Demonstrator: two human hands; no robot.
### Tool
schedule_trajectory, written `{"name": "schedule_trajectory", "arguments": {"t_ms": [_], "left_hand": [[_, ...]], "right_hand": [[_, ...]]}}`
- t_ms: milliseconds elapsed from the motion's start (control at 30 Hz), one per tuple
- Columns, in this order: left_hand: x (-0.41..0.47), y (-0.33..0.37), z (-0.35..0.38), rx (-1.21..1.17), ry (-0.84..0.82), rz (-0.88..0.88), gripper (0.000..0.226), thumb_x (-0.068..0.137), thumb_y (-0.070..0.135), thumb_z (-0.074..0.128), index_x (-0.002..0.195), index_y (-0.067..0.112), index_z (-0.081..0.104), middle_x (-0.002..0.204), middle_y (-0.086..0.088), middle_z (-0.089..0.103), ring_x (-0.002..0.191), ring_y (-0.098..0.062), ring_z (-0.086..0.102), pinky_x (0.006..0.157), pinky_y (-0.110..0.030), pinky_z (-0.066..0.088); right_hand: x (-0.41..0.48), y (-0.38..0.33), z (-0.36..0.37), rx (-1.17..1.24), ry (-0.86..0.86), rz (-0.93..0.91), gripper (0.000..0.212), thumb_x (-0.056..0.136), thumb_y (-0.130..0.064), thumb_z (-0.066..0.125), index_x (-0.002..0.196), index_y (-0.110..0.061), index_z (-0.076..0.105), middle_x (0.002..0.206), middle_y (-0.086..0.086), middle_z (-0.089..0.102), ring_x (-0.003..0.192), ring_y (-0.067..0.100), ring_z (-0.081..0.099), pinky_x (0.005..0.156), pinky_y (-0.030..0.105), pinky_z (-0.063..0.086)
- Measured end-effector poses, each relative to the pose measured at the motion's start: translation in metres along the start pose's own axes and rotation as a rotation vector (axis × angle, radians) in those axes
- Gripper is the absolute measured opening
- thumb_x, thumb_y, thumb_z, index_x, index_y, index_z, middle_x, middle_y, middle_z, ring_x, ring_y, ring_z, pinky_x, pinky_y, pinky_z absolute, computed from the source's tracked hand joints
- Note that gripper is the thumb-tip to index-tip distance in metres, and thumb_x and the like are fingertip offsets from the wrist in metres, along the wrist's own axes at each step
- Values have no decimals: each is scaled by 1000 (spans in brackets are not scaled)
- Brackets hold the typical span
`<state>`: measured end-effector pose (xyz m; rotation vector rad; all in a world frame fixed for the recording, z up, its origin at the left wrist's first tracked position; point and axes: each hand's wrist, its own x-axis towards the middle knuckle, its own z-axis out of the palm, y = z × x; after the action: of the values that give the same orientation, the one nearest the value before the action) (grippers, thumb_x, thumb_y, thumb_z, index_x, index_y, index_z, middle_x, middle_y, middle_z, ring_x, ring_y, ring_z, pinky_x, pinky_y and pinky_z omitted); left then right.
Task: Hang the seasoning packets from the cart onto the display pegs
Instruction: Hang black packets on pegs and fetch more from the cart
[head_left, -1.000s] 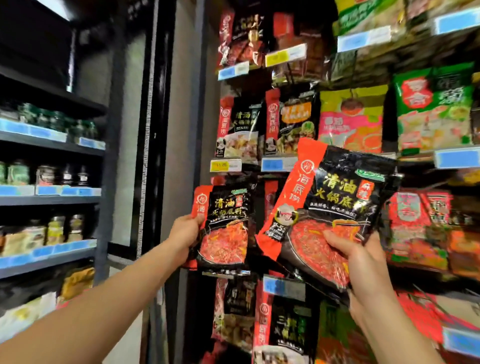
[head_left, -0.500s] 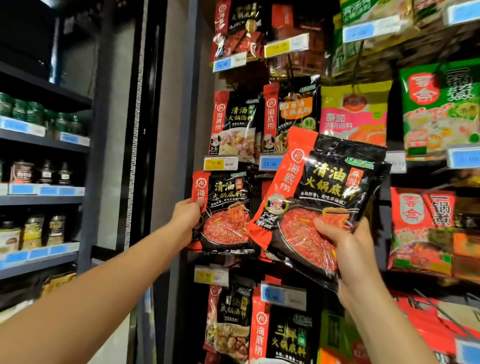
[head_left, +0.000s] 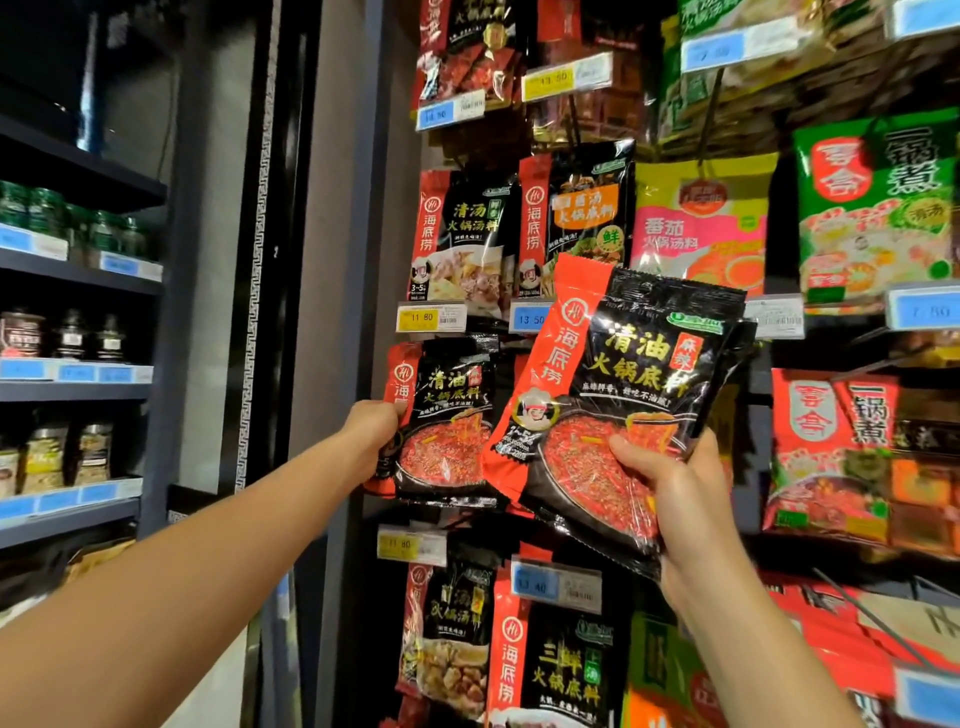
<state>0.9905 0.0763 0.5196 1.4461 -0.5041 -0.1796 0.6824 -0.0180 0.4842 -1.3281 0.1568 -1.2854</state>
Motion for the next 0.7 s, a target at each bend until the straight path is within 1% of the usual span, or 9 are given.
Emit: {"name": "schedule_trajectory", "arguments": {"t_ms": [67, 167, 333, 400, 467, 533, 600, 633, 700], "left_hand": [[3, -5, -2, 50, 5, 6, 26, 102, 29, 59, 104, 5, 69, 107, -17, 72, 102, -37, 69, 95, -46, 55], [7, -9, -2, 49, -2, 50, 29, 104, 32, 56, 117, 9, 68, 110, -15, 72, 104, -36, 69, 96, -46, 54], [3, -19, 2, 191, 117, 75, 29, 96, 27, 59, 112, 3, 68, 96, -12, 72, 81, -27, 66, 79, -36, 54], [-17, -16, 3, 299, 203, 153, 41, 91, 32, 61, 124, 8, 61, 110, -6, 71, 92, -26, 69, 84, -37, 55], [-49, -6, 4, 227, 232, 352, 38, 97, 35, 62, 129, 15, 57, 116, 3, 66, 98, -18, 66, 79, -26, 51], [-89, 14, 9, 26, 2, 482, 25, 100, 39, 62, 111, 17, 65, 101, 6, 70, 86, -13, 67, 73, -21, 51], [-124, 26, 16, 55, -326, 473, 32, 93, 48, 66, 104, 18, 69, 93, 8, 75, 83, -10, 71, 75, -22, 52], [-137, 29, 19, 119, -426, 455, 37, 88, 51, 71, 108, 20, 69, 96, 8, 76, 86, -10, 73, 79, -24, 53], [-144, 26, 22, 189, -470, 400, 46, 79, 46, 83, 112, 20, 67, 103, 2, 77, 92, -16, 75, 85, -32, 58]], "right_hand": [[-1, 1, -1, 13, -10, -3, 110, 80, -23, 84, 163, -34, 12, 158, -4, 40, 137, 23, 51, 111, 52, 46], [-6, 0, -1, 47, -25, 1, 98, 90, -11, 76, 163, -30, 13, 129, -18, 54, 106, 8, 61, 86, 32, 53], [-10, 9, -1, 41, -56, 42, 104, 86, -17, 81, 163, -31, 13, 149, -9, 42, 118, 15, 60, 88, 40, 56], [-14, 12, 3, 21, -63, 49, 113, 73, -28, 87, 161, -37, 17, 157, -3, 42, 130, 23, 57, 100, 53, 54], [-17, 16, 6, 17, -60, 61, 113, 66, -33, 87, 158, -40, 22, 157, 0, 44, 132, 28, 57, 105, 59, 51], [-20, 22, 11, 14, -50, 54, 111, 67, -32, 89, 157, -40, 24, 153, -2, 48, 129, 27, 59, 105, 58, 50], [-20, 29, 15, 6, -57, 79, 108, 64, -34, 90, 154, -36, 31, 149, -1, 53, 126, 27, 62, 103, 58, 52], [-23, 30, 19, 7, -56, 92, 101, 65, -32, 90, 150, -34, 36, 144, 1, 58, 121, 28, 65, 100, 58, 54], [-25, 37, 24, 12, -59, 112, 100, 64, -32, 90, 148, -33, 38, 141, 2, 60, 118, 28, 67, 97, 57, 56]]}}
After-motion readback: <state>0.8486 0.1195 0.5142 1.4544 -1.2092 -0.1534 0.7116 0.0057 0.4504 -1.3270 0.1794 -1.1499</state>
